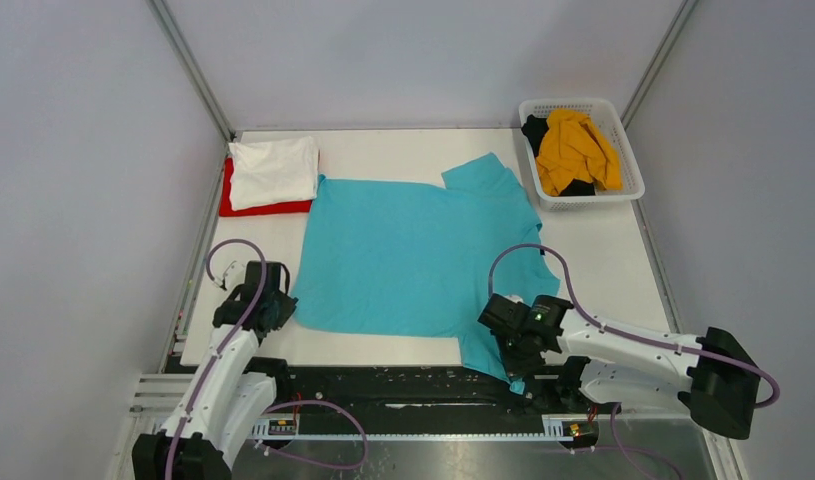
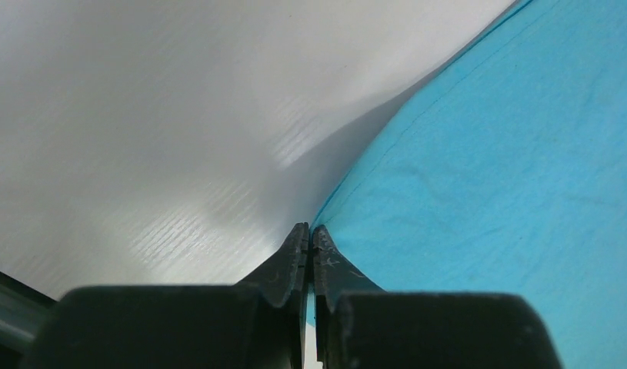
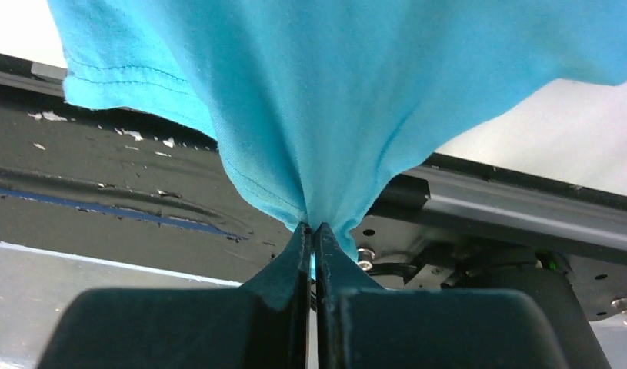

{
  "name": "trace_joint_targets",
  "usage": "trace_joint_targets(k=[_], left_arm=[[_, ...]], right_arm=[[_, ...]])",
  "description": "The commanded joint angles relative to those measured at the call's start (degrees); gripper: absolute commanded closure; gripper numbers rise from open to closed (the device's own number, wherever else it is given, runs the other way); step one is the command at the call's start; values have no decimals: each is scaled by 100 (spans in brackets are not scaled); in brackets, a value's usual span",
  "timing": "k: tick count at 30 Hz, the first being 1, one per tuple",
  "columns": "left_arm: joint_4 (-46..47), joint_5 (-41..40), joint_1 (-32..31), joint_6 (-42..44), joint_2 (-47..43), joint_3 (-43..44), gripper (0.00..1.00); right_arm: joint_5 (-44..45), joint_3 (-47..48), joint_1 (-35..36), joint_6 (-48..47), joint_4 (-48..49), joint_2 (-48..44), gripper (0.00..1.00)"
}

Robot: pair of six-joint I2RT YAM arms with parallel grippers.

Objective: Fold and stack the t-shirts
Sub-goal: Grab the side of the flattened tshirt closest away from the robot with both arms

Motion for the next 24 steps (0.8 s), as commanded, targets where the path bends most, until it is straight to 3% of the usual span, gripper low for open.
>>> trace_joint_targets(k=[1, 6, 15, 24], left_arm=[[-259, 149, 12, -194, -416, -147, 100], [-40, 322, 10, -127, -452, -13, 100], [642, 673, 10, -102, 280, 410, 100], [998, 312, 19, -83, 956, 895, 100]], right_arm=[[116, 52, 74, 212, -527, -303, 100], [683, 450, -118, 12, -391, -277, 100], [677, 1009, -1333, -957, -10, -359, 100], [814, 1739, -2301, -1592, 195, 53, 100]])
